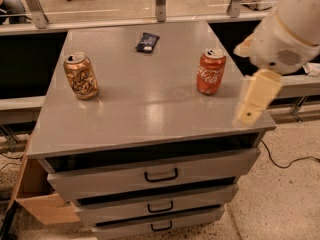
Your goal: Knock orange can over
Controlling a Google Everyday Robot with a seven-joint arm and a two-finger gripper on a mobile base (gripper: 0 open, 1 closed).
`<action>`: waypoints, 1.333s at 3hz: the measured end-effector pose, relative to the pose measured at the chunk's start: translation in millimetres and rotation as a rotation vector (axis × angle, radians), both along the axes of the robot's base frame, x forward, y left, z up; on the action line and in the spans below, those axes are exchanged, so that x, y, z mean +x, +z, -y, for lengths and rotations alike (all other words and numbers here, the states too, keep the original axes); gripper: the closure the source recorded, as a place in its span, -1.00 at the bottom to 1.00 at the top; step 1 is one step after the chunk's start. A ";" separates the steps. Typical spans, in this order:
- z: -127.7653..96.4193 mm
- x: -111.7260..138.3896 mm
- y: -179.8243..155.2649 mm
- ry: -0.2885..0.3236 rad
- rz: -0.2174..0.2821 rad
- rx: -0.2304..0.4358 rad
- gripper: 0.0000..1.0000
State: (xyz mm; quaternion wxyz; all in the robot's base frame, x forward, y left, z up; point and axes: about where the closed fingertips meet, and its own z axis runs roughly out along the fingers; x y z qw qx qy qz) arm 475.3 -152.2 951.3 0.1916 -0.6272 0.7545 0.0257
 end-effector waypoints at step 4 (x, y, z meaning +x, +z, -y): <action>-144.4 67.5 -6.2 0.135 0.005 0.228 -1.00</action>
Offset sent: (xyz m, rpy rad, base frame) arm 0.0938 0.2140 -0.0084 0.3010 0.0065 0.1904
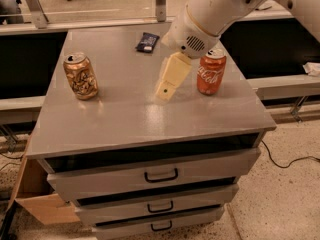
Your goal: Knock orange can over
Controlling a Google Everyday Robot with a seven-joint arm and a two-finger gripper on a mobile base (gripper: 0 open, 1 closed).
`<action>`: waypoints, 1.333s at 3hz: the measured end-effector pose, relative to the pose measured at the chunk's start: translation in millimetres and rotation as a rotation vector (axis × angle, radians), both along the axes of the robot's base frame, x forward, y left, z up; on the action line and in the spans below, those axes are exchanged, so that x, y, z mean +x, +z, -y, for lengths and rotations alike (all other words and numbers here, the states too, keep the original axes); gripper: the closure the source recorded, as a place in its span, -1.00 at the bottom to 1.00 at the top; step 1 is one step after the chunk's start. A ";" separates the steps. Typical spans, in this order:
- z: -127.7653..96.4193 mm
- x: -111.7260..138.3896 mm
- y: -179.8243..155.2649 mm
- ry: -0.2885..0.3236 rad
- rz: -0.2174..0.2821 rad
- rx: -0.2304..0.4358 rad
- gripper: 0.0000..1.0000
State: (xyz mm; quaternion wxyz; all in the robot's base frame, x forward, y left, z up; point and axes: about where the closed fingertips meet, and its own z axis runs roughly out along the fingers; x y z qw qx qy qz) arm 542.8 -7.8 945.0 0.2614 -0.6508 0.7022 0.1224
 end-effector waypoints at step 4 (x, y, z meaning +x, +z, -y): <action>-166.0 73.7 -31.3 0.067 0.081 0.417 -1.00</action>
Offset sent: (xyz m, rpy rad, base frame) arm 0.0715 0.1492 -0.0112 0.3911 -0.0916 0.0587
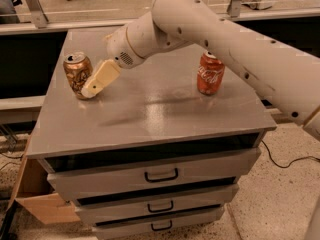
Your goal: Knock orange can over
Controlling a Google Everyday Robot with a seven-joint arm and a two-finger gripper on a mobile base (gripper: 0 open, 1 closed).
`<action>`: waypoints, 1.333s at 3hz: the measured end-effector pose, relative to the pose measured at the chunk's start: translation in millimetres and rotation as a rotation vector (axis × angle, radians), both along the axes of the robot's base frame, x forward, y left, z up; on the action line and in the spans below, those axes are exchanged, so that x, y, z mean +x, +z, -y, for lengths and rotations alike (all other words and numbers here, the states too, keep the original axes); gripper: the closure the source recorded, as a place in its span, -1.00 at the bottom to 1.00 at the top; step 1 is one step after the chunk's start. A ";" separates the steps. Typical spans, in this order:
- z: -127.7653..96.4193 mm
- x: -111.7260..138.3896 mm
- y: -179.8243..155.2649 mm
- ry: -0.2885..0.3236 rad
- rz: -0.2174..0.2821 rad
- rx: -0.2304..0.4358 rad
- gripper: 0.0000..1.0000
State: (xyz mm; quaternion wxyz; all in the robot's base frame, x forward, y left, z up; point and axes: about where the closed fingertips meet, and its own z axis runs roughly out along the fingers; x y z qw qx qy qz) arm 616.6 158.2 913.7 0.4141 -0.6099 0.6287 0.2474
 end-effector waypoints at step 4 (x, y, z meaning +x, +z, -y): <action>-47.5 27.8 -29.1 -0.047 -0.190 0.215 0.28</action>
Offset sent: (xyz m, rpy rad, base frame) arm 0.0363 0.0508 -0.0409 0.2522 0.1598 -0.0596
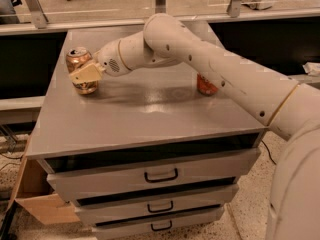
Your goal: Knock orange can over
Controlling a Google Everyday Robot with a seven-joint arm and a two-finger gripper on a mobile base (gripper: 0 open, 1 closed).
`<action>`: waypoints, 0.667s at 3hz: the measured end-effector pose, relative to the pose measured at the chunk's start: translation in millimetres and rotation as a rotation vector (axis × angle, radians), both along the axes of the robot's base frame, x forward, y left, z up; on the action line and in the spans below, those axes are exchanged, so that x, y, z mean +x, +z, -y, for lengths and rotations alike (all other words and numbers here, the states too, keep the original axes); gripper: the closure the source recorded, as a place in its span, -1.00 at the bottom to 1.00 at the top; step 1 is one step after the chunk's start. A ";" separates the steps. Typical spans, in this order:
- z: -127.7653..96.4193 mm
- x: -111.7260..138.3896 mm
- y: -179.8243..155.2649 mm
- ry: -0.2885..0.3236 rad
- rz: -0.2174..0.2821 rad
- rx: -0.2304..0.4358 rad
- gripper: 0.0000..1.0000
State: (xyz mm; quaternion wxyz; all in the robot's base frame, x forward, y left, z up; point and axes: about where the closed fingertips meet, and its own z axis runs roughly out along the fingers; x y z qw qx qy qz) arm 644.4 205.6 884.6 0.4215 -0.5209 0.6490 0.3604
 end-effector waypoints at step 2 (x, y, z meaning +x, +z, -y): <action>67.8 26.4 58.0 -0.068 0.111 -0.225 1.00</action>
Offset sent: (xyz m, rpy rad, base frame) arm 0.0414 -0.1356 0.0811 -0.5100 -0.1561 -0.0626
